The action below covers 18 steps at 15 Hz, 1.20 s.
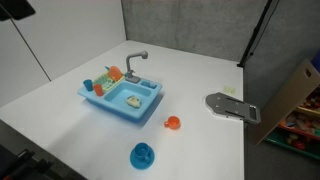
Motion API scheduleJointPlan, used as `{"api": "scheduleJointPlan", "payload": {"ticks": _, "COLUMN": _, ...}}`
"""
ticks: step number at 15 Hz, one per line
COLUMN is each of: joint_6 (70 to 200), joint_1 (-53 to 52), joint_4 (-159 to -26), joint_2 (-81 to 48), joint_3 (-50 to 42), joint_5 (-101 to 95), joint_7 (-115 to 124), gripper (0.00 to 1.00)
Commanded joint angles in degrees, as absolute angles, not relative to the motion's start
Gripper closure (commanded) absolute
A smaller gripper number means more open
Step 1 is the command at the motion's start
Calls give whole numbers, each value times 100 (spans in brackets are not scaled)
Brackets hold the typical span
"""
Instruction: Put the orange mug in the blue mug
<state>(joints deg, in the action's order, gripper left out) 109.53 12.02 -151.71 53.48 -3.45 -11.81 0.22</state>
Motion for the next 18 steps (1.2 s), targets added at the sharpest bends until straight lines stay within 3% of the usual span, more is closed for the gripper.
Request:
{"api": "scheduleJointPlan", "payload": {"ticks": 1, "joint_6": 10923, "joint_1": 1118, "joint_4": -15153, "joint_2": 5347, "joint_3": -403, "joint_5": -1237, "joint_7": 77, "gripper": 0}}
{"api": "scheduleJointPlan", "payload": {"ticks": 18, "joint_6": 10677, "joint_1": 736, "joint_4": -14330, "joint_2": 4514, "joint_3": 113, "joint_5": -1164, "joint_7": 338, "gripper": 0}}
